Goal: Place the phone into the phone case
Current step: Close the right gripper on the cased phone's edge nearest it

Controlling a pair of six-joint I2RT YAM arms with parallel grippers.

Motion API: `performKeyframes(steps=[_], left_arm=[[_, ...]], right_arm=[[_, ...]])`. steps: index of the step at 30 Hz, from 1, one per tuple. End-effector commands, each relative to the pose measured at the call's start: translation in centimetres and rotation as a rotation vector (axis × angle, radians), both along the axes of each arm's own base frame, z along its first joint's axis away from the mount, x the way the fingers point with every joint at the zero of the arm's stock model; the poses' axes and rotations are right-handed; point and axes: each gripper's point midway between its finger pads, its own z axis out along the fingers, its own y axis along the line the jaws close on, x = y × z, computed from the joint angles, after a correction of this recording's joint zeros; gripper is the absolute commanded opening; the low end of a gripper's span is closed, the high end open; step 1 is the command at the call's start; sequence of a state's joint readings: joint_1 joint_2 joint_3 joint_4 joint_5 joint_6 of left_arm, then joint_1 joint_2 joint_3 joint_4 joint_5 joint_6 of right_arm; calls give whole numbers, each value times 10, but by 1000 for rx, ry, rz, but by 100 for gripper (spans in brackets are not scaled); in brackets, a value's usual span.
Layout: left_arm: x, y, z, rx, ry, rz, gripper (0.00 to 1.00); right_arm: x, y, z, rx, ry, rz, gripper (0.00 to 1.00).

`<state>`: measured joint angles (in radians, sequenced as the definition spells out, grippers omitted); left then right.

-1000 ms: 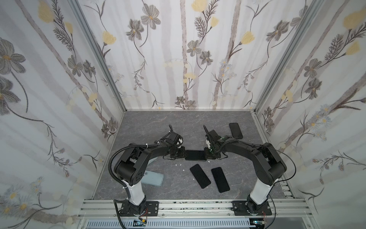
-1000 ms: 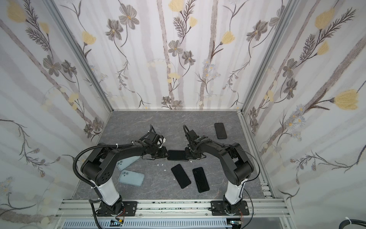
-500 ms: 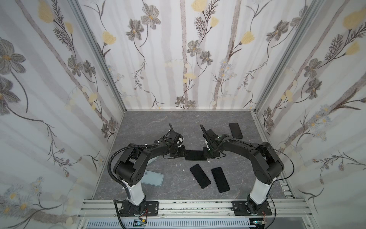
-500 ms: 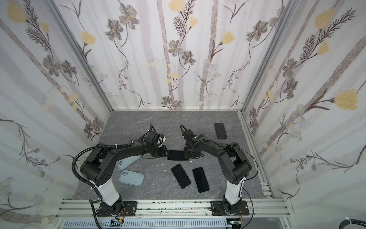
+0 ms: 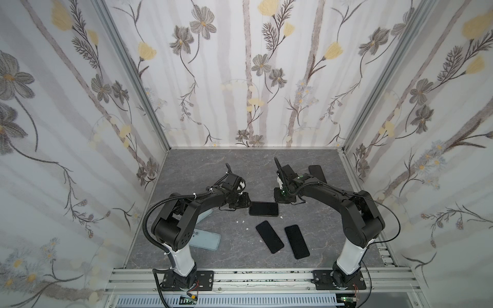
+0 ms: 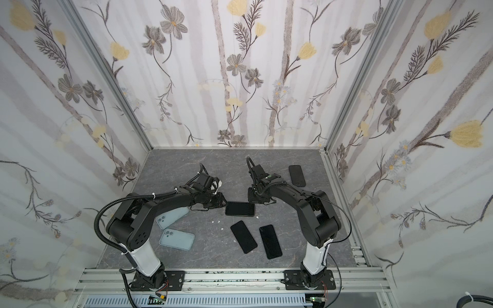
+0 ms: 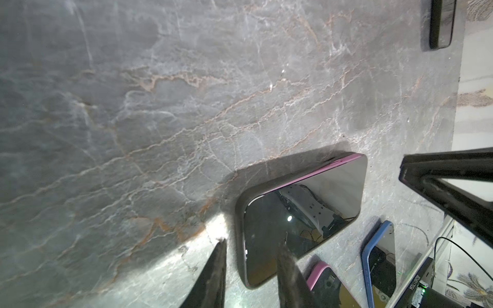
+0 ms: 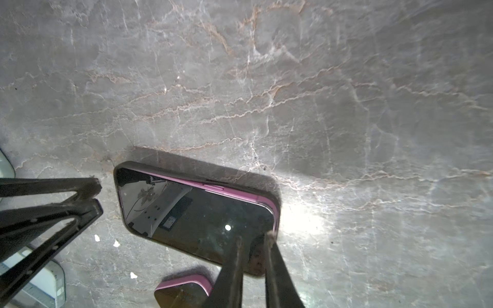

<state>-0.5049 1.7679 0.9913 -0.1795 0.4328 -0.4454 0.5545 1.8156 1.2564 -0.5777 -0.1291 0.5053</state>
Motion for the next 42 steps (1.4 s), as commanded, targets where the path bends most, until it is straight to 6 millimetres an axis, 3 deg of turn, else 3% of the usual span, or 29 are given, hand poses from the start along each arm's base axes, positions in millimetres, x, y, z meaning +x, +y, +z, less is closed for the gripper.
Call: performKeyframes(steps=[1, 14, 19, 34, 42], left_arm=[[3, 0, -1, -7, -7, 19, 31], [3, -1, -12, 6, 15, 18, 31], [2, -1, -14, 15, 16, 14, 31], [-4, -3, -22, 20, 31, 7, 31], [-4, -2, -25, 26, 34, 5, 31]], right_arm=[[2, 3, -5, 7, 4, 20, 13], [2, -4, -24, -51, 27, 19, 13], [-1, -10, -33, -94, 42, 22, 9], [-31, -20, -78, -229, 152, 73, 9], [-43, -25, -91, -257, 195, 84, 9]])
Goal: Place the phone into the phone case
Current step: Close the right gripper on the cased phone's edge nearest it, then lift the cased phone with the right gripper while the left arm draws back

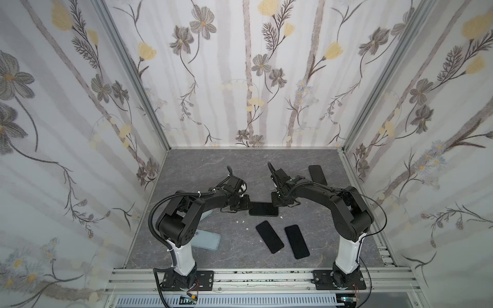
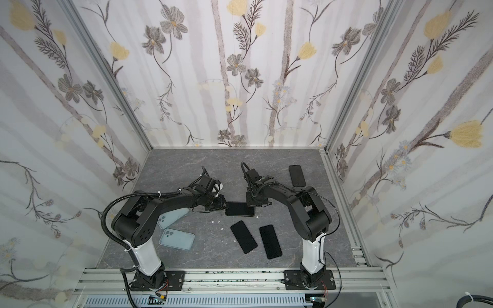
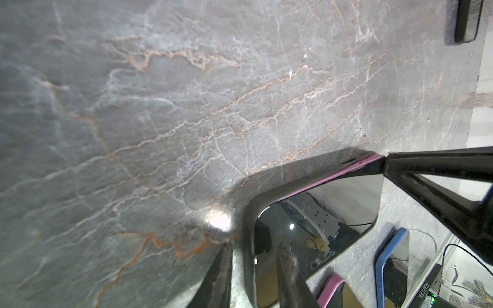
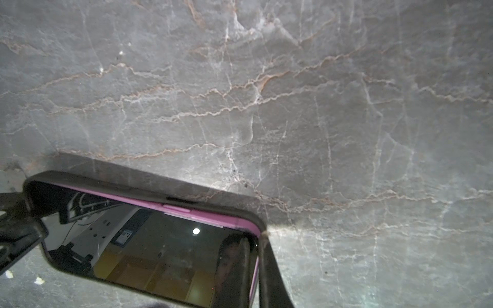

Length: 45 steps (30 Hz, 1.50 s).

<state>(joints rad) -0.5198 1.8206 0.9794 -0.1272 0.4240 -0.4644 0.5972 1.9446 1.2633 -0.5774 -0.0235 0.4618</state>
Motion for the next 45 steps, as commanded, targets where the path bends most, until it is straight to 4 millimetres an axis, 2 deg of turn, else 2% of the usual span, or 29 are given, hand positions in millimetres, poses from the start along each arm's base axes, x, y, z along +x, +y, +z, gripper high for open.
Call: performKeyframes(steps=[1, 8, 12, 18, 22, 24, 27, 29, 31, 35, 37, 41, 44, 45], left_arm=[[-3, 3, -7, 17, 18, 2, 31], [-4, 3, -8, 24, 20, 0, 31], [-2, 3, -4, 22, 7, 3, 31], [14, -2, 25, 3, -56, 13, 31], [29, 0, 53, -8, -126, 35, 31], [35, 4, 67, -7, -155, 44, 31], [42, 14, 93, 6, -220, 52, 31], [44, 23, 111, 22, -275, 60, 32], [43, 34, 128, 41, -326, 71, 32], [30, 59, 156, 94, -453, 90, 35], [21, 68, 167, 111, -512, 83, 37], [-3, 81, 184, 105, -637, 42, 43], [-24, 84, 186, 98, -719, -33, 48], [-28, 86, 183, 105, -730, -50, 53]], right_arm=[[-39, -22, -44, -104, 165, 17, 9], [-45, -26, -50, -115, 180, 17, 9], [-34, -14, -31, -76, 140, 19, 10], [8, 14, 36, 12, -9, 49, 12], [30, 37, 79, 86, -93, 102, 18], [35, 49, 95, 128, -119, 167, 22], [31, 68, 114, 186, -159, 342, 35], [25, 68, 118, 147, -194, 491, 44], [24, 62, 123, 100, -235, 585, 49], [9, 70, 128, 113, -306, 831, 51], [4, 71, 120, 80, -340, 920, 55], [-3, 67, 97, 18, -334, 1048, 55], [1, 66, 84, -20, -316, 1072, 56], [2, 66, 80, -31, -312, 1082, 72]])
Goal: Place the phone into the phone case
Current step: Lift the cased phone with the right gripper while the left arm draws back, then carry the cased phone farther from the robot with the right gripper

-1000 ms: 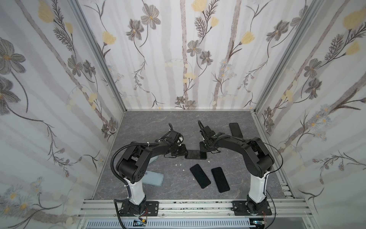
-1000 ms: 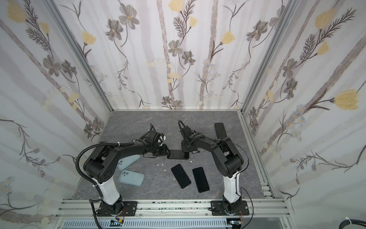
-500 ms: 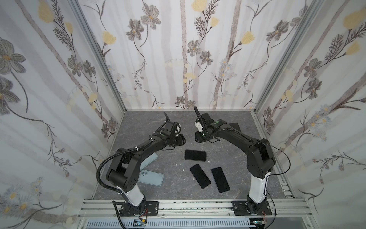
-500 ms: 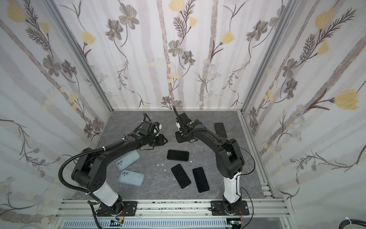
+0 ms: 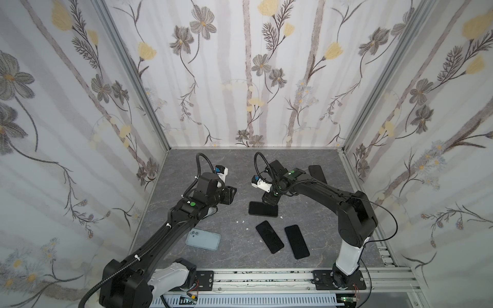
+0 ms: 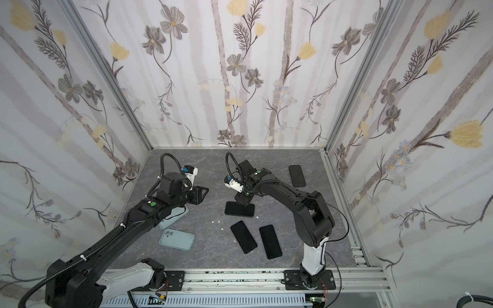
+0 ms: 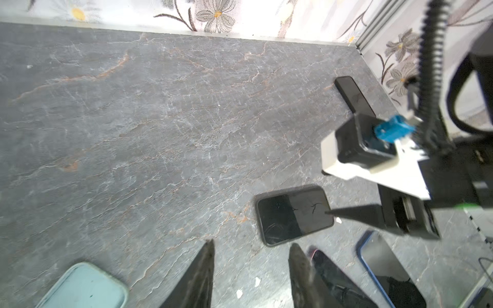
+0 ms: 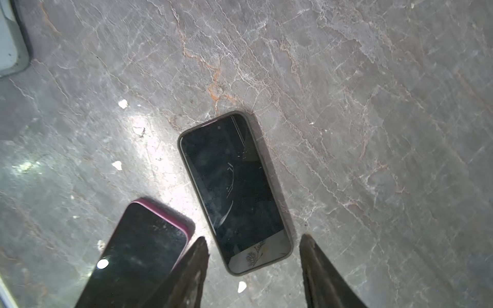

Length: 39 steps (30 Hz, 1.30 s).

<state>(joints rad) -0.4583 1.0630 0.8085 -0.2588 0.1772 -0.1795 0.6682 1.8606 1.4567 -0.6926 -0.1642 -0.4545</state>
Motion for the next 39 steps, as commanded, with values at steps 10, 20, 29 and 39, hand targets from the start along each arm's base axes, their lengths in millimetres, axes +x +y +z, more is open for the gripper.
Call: performKeyframes(steps=[10, 20, 29, 39], left_arm=[[-18, 17, -25, 73, -89, -18, 64], [-15, 17, -35, 84, -74, -10, 64], [-15, 17, -40, 91, -59, -11, 64], [-11, 18, -42, 100, -56, -4, 64]], right_arm=[[-4, 11, -48, -136, -7, 124, 78], [-15, 10, -70, -180, 78, 128, 78], [-21, 7, -80, -202, 114, 151, 78], [-20, 14, -52, -149, 82, 158, 79]])
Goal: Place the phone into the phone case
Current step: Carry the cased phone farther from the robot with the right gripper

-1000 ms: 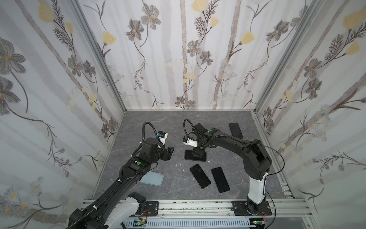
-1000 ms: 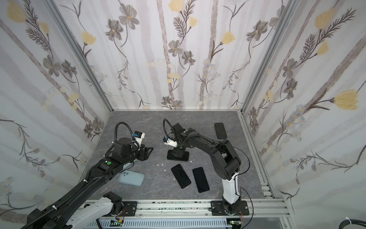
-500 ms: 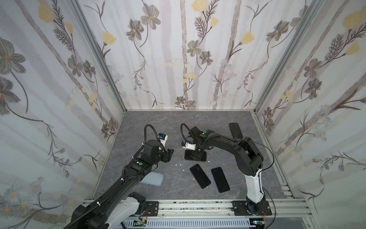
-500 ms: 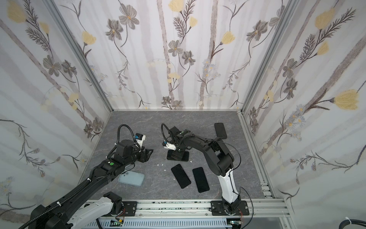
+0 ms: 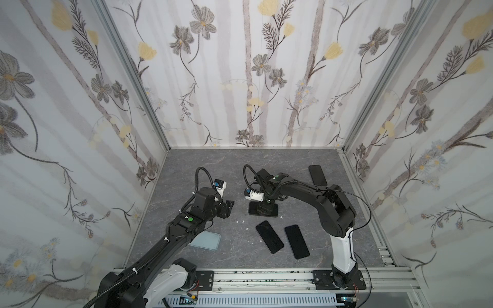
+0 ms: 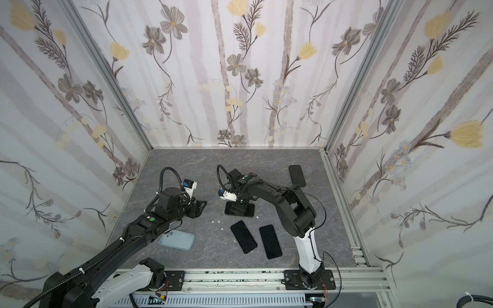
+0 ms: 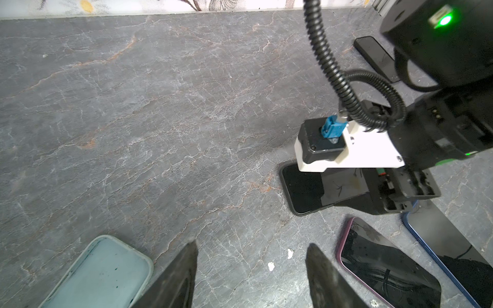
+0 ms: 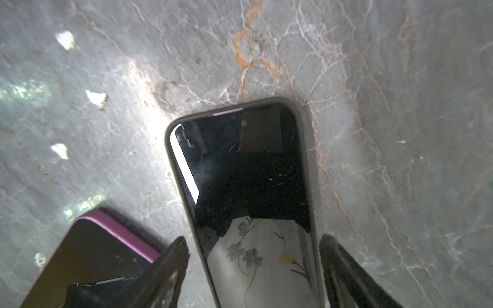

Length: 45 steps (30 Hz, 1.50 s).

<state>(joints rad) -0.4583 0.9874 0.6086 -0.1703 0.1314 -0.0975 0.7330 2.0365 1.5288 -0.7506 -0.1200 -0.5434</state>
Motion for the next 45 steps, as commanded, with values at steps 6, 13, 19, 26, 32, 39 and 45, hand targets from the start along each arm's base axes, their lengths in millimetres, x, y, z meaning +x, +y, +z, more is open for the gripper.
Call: performKeyframes(steps=[6, 13, 19, 26, 32, 39, 45], left_arm=[[6, 0, 5, 5, -30, 7, 64], [7, 1, 5, 11, -31, 12, 65], [7, 1, 4, 13, -29, 13, 65], [8, 2, 3, 16, -28, 15, 65], [9, 2, 1, 19, -20, 14, 65], [8, 2, 1, 19, -20, 15, 65], [9, 1, 0, 20, -17, 13, 65]], right_arm=[[-8, -6, -10, -31, 31, 22, 79], [-8, -9, -21, -57, 40, 12, 79], [-3, -16, -33, -107, 20, 2, 79], [3, -12, -25, -87, -10, -8, 80], [6, -13, -25, -99, -21, -15, 81], [6, -12, -34, -94, 20, -35, 81], [6, -9, -33, -89, 27, -34, 82]])
